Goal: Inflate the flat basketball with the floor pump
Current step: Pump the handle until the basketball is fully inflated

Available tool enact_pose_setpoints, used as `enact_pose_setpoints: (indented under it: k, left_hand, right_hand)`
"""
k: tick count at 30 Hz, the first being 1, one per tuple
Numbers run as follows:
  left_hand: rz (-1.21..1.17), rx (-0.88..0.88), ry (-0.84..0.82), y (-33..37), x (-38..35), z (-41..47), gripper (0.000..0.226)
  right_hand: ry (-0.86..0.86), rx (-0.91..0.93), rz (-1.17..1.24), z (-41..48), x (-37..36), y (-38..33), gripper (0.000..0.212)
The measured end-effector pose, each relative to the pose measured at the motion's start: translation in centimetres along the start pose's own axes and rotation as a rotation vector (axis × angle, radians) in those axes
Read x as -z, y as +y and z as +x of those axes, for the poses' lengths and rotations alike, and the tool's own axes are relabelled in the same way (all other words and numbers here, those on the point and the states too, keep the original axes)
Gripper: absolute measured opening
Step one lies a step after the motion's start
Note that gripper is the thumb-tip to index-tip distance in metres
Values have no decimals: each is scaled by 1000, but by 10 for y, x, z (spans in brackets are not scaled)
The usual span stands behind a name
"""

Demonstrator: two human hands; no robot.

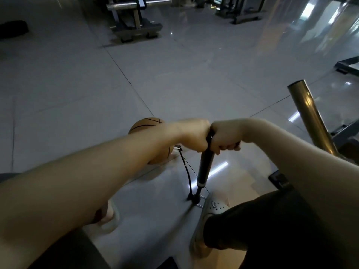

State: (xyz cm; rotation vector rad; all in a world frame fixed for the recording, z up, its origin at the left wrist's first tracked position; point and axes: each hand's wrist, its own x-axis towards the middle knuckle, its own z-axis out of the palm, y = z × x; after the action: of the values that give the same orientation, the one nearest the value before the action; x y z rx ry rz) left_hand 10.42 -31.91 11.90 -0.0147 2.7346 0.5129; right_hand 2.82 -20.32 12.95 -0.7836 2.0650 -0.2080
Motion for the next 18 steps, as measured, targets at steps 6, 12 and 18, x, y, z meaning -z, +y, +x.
enact_pose_setpoints:
  k: [6, 12, 18]
  left_hand:
    - [60, -7, 3, -19, -58, 13, 19]
    - [89, -15, -41, -46, -125, 46, 24]
    - [122, -4, -91, -34, -132, 45, 24]
  right_hand:
    - [36, -36, -76, 42, -49, 19, 3]
    - [16, -58, -84, 98, -89, 51, 11]
    - [26, -64, -63, 92, -100, 63, 16]
